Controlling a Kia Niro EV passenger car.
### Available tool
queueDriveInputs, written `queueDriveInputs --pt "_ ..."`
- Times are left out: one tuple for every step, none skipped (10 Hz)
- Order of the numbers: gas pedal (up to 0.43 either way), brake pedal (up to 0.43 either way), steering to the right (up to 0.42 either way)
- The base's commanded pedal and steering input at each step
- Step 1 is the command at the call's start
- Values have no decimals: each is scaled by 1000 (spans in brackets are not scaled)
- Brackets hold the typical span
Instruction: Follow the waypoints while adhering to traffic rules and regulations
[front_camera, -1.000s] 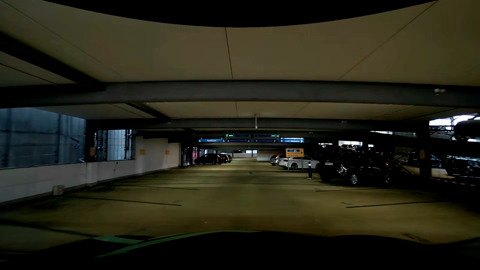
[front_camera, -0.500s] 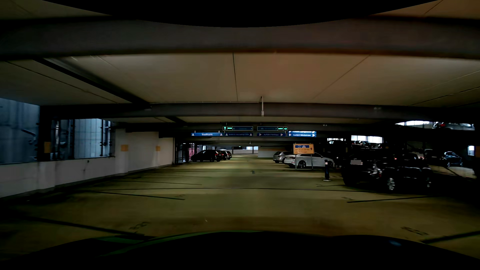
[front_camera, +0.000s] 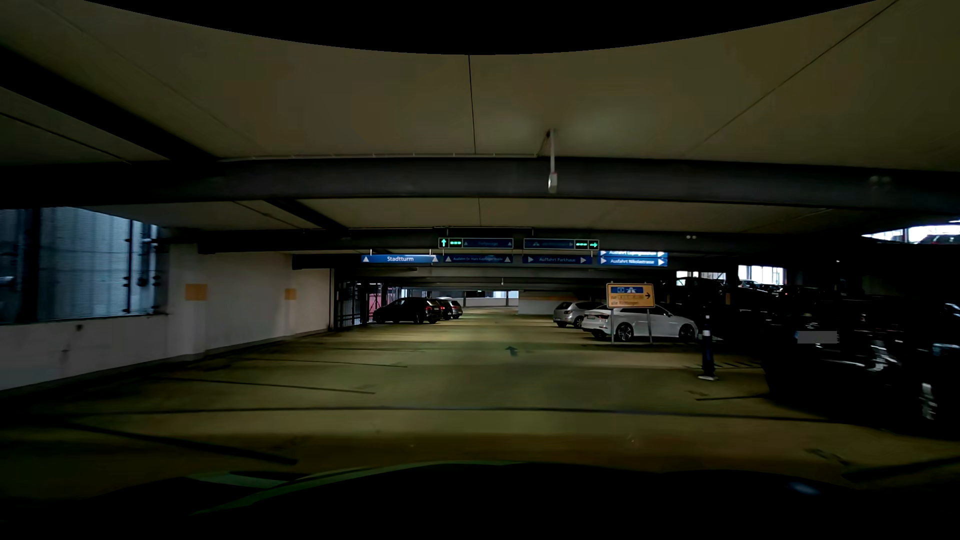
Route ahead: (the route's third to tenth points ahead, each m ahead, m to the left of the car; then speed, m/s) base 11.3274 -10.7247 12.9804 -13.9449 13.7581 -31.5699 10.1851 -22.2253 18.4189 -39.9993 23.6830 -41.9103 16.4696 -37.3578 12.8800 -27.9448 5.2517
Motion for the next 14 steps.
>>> queueDriveInputs --pt "0 171 24" --pt "0 171 33" --pt "0 165 49" --pt "0 183 68" --pt "0 189 90" --pt "0 195 107" --pt "0 201 122" --pt "0 201 142" --pt "0 189 173" --pt "0 183 198" --pt "0 177 234" --pt "0 171 264" --pt "0 220 286" --pt "0 226 298"
